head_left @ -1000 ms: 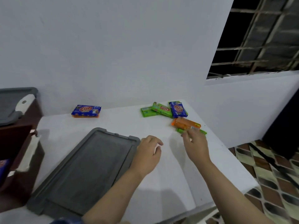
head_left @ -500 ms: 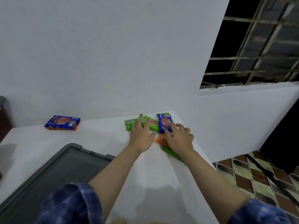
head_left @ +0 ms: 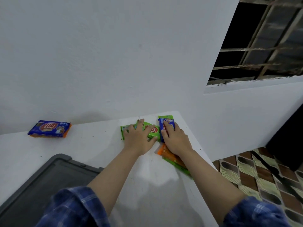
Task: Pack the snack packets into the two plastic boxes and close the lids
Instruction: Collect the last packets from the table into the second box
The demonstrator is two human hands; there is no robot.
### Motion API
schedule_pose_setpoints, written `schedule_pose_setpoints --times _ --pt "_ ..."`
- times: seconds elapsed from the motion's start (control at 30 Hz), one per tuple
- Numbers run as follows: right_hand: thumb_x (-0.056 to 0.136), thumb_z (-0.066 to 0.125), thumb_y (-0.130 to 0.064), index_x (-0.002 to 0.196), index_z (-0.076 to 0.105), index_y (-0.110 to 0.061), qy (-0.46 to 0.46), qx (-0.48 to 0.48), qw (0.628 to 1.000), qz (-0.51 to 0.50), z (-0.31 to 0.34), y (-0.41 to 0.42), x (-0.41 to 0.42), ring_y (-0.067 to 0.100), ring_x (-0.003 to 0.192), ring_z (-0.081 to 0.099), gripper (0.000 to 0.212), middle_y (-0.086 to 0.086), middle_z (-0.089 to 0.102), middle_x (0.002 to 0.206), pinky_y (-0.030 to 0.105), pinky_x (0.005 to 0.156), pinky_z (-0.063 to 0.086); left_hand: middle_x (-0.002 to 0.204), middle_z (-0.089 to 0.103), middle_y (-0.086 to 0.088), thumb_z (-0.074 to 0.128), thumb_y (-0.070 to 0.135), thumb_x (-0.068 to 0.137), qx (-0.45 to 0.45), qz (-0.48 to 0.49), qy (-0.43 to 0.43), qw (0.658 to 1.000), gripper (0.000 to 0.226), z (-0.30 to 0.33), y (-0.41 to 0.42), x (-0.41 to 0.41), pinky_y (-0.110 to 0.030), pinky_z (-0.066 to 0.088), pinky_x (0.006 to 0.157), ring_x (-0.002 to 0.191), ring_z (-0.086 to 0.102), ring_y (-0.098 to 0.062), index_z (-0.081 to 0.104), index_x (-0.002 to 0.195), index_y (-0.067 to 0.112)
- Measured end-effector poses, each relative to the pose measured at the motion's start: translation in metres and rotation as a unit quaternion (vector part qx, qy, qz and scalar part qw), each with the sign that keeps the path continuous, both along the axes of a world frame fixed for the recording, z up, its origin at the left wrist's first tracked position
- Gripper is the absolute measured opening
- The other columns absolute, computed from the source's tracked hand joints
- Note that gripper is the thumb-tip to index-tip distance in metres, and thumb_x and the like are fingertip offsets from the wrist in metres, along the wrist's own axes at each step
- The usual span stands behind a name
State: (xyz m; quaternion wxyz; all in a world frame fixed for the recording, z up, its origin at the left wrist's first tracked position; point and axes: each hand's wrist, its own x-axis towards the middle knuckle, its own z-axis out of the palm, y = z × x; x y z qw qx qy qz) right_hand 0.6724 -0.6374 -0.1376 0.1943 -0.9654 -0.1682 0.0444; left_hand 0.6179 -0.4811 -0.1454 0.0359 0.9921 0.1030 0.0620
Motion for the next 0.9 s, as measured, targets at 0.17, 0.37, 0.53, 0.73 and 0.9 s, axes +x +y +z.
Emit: schedule_pose_setpoints --times 0.17,0.37,0.53,0.73,0.9 --pt "0.101 0.022 -0.051 0.153 0.02 -0.034 -0.004 0.002 1.0 0.0 -0.004 -0.008 -0.034 0.032 0.135 0.036 0.054 0.009 0.021 0.159 0.046 0.109 0.034 0.157 0.017 -0.008 0.04 0.055 0.09 0.034 0.028 -0.008 0.999 0.058 -0.012 -0.02 -0.043 -0.052 0.035 0.097 0.124 0.036 -0.039 0.025 0.144 0.041" --pt "0.102 0.024 -0.048 0.152 0.024 -0.031 -0.041 0.017 0.998 -0.045 -0.014 -0.017 -0.09 0.03 0.134 0.036 0.053 0.011 0.028 0.157 0.041 0.109 0.033 0.153 0.021 -0.009 0.04 0.04 0.092 0.046 0.03 -0.025 0.998 0.053 -0.01 -0.039 -0.093 -0.047 0.037 0.09 0.116 0.039 -0.036 0.025 0.143 0.04" --pt "0.101 0.025 -0.047 0.151 0.026 -0.031 -0.057 0.024 0.996 -0.062 -0.018 -0.024 -0.125 0.029 0.13 0.039 0.052 0.009 0.029 0.156 0.039 0.107 0.034 0.153 0.021 -0.007 0.038 0.044 0.09 0.03 -0.003 -0.037 0.999 0.055 -0.012 -0.037 -0.126 -0.046 0.037 0.096 0.121 0.039 -0.033 0.026 0.144 0.041" --pt "0.101 0.026 -0.048 0.151 0.028 -0.032 -0.056 0.038 0.995 -0.078 -0.02 -0.02 -0.164 0.026 0.132 0.038 0.052 0.008 0.029 0.157 0.038 0.108 0.033 0.149 0.028 -0.006 0.048 0.041 0.088 -0.028 -0.033 -0.054 0.998 0.055 -0.014 -0.032 -0.162 -0.046 0.033 0.106 0.129 0.035 -0.033 0.037 0.142 0.038" --pt "0.1 0.029 -0.05 0.149 0.03 -0.035 -0.036 0.06 0.995 -0.068 -0.018 -0.016 -0.189 0.023 0.133 0.037 0.052 0.004 0.029 0.157 0.038 0.11 0.033 0.145 0.03 -0.004 0.052 0.048 0.082 -0.079 -0.056 -0.042 0.994 0.058 -0.012 -0.014 -0.185 -0.041 0.032 0.109 0.131 0.032 -0.028 0.041 0.138 0.04"
